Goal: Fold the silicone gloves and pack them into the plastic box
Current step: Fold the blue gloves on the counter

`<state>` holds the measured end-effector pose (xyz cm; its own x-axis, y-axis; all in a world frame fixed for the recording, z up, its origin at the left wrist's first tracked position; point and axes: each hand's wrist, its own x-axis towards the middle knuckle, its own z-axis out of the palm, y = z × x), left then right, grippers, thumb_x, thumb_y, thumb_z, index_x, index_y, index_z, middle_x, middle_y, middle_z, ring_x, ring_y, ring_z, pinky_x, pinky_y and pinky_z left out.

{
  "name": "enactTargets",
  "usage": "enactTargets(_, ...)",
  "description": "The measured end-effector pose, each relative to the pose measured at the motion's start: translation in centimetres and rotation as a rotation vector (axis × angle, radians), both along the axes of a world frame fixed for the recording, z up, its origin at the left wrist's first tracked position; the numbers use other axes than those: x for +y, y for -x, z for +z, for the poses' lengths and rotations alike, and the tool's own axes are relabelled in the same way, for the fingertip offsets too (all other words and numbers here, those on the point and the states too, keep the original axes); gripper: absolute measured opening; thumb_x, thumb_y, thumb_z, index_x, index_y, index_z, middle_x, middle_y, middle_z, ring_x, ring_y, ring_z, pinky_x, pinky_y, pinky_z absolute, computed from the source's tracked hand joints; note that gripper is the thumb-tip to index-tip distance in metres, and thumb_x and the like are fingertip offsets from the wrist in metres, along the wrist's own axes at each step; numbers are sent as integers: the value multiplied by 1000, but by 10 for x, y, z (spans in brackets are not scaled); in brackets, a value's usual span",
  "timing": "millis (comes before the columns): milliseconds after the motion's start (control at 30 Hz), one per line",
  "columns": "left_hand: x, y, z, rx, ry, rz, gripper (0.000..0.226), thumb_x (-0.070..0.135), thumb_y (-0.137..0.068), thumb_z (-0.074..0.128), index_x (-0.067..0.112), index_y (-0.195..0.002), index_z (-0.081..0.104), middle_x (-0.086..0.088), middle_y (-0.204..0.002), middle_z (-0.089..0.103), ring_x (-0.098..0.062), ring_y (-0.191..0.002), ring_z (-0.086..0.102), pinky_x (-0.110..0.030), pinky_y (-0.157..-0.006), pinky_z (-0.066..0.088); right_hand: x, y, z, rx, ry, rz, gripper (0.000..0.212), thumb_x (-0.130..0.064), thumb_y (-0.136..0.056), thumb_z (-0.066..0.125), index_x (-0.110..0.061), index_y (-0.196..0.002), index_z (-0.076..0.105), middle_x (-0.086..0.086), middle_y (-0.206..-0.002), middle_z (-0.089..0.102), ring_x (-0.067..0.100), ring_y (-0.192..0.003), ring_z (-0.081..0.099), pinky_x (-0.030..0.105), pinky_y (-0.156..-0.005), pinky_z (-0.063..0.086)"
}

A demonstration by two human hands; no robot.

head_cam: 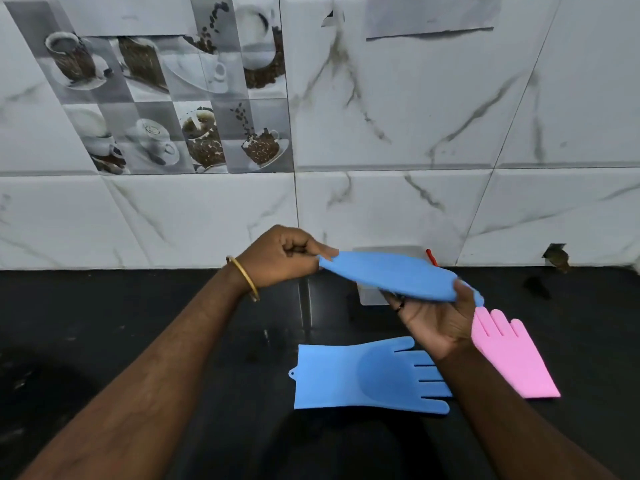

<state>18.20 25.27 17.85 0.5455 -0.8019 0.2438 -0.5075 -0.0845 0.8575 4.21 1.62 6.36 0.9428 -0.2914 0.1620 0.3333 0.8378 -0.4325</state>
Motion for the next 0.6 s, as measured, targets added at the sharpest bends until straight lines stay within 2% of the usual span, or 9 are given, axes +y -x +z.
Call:
enactTargets(67, 1, 5, -21, 120, 47, 7, 14, 13, -86, 65, 4, -87, 76, -9, -108, 74, -6, -90, 70, -18, -79, 53, -5, 10, 6, 52, 0, -53, 94, -60, -69, 71, -21, -148, 38, 11, -148, 44, 34, -136, 45, 57, -106, 41)
enactTargets(133, -3, 10, -43, 274, 98, 83, 25, 28, -84, 71, 5, -87, 78, -10, -106, 75, -4, -86, 71, -18, -79, 55, -5, 16, 14, 76, -36, -65, 99, -69, -72, 61, -24, -153, 26, 7, -151, 39, 30, -139, 42, 52, -109, 39)
enactTargets(200, -10, 15, -64, 404, 154, 252, 13, 19, -73, 83, 13, -84, 79, -5, -100, 77, -14, -94, 73, -30, -88, 58, -4, 20, 21, 110, -90, -67, 96, -67, -73, 64, -21, -151, 32, 7, -150, 44, 28, -137, 44, 50, -108, 41)
enactTargets(267, -17, 19, -83, 568, 209, 415, 27, 0, -66, 84, 16, -87, 76, -7, -97, 77, -19, -89, 74, -29, -77, 60, -1, 24, 24, 151, -67, -88, 93, -56, -73, 72, -17, -150, 36, 10, -148, 47, 29, -135, 47, 49, -107, 42)
enactTargets(333, -19, 23, -97, 920, 308, 503, 37, -13, -68, 77, 10, -95, 68, -15, -96, 73, -22, -77, 75, -27, -61, 60, 1, 30, 22, 135, -50, -65, 96, -47, -71, 78, -16, -150, 34, 10, -149, 46, 27, -137, 45, 47, -110, 40)
enactTargets(400, -17, 25, -108, 1200, 304, 504, 38, -18, -73, 69, 6, -101, 60, -20, -91, 73, -26, -72, 75, -31, -56, 60, 0, 34, 15, 102, -29, -43, 99, -46, -69, 79, -18, -152, 32, 6, -151, 43, 24, -141, 39, 45, -115, 32)
enactTargets(500, -10, 26, -121, 1285, 186, 434, 42, -19, -77, 64, 7, -110, 58, -23, -91, 74, -31, -79, 75, -36, -59, 62, -3, 40, 4, 33, -20, 52, 82, -63, -76, 64, -18, -142, 46, 0, -143, 52, 18, -139, 40, 40, -116, 26)
enactTargets(533, -7, 26, -123, 1290, 159, 412, 44, -19, -77, 64, 7, -112, 58, -24, -94, 74, -31, -82, 74, -36, -61, 62, -1, 44, 4, 23, -9, 63, 85, -71, -77, 56, -17, -141, 46, 1, -143, 52, 17, -140, 38, 40, -118, 23)
enactTargets(600, -3, 25, -129, 1282, 94, 383, 44, -19, -77, 65, 4, -114, 60, -23, -97, 74, -29, -84, 74, -34, -63, 62, 0, 52, 2, 124, 26, 67, 108, -83, -67, 53, -21, -152, 30, 0, -154, 38, 20, -146, 28, 45, -121, 17)
